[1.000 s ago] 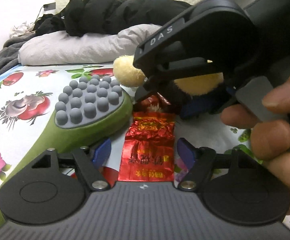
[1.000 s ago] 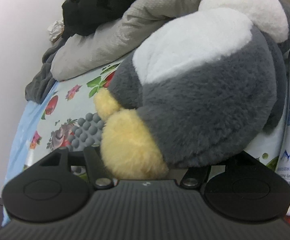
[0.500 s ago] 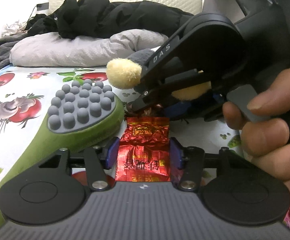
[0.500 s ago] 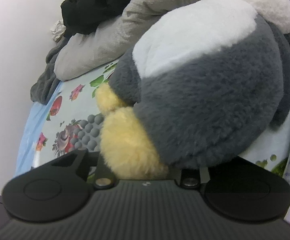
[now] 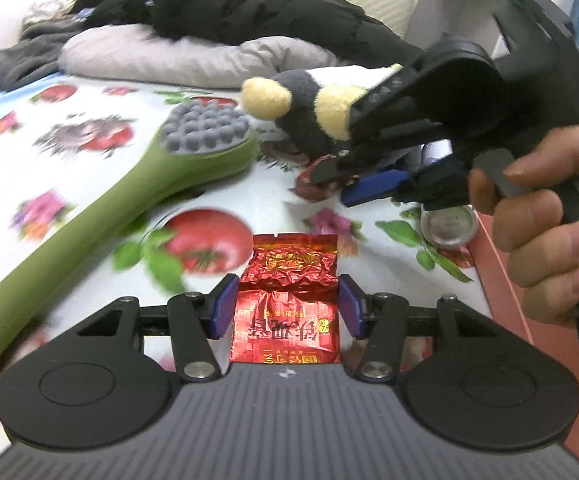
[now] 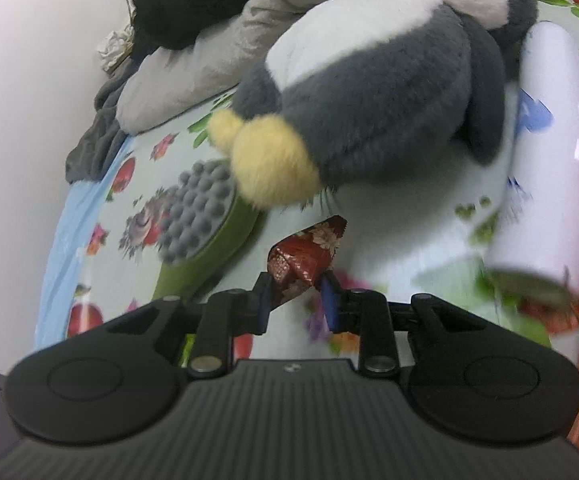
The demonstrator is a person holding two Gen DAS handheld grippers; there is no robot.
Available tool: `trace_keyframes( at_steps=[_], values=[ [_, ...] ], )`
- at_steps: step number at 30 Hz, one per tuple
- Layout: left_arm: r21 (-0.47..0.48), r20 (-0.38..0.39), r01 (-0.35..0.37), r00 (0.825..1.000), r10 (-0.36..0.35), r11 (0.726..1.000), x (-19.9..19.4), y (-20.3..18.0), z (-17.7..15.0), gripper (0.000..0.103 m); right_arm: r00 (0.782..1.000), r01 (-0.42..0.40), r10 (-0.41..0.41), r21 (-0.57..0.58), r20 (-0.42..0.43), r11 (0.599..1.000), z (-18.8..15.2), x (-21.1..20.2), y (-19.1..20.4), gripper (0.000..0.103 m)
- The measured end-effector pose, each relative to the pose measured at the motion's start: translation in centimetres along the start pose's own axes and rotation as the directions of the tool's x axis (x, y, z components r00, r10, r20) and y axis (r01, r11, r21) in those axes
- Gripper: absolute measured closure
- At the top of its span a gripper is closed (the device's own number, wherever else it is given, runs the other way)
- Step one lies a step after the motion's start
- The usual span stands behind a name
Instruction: Organize soft objects
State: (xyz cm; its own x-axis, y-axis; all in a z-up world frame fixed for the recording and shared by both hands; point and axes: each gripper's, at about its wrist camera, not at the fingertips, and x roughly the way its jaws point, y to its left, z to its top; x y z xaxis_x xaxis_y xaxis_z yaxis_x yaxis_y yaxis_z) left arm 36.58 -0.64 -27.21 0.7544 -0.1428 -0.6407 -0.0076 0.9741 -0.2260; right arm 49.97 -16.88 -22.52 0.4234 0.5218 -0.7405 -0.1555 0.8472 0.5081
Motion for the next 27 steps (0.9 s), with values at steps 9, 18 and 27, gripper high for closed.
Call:
trace_keyframes(
  at_steps=[9, 18, 27],
  values=[
    [-0.081, -0.02, -0.034, 0.999, 0.033, 0.996, -7.9, 1.7, -2.5, 0.044, 1.0, -0.012, 0.012, -0.005, -0.001, 1.0, -4.7, -5.1, 2.2, 0.074],
    [-0.109, -0.026, -0.056, 0.998, 0.054, 0.992, -14.1, 2.1, -4.6, 0.044, 1.0, -0.01, 0.011, -0.069, 0.004, 0.998, -12.1, -10.5, 4.9, 0.074],
    [-0.106, -0.072, -0.051, 0.996, 0.043, 0.993, -16.3, 2.1, -7.1, 0.044, 1.0, 0.013, -0.013, -0.051, -0.01, 0.999, -20.4, -13.4, 4.2, 0.073]
  ],
)
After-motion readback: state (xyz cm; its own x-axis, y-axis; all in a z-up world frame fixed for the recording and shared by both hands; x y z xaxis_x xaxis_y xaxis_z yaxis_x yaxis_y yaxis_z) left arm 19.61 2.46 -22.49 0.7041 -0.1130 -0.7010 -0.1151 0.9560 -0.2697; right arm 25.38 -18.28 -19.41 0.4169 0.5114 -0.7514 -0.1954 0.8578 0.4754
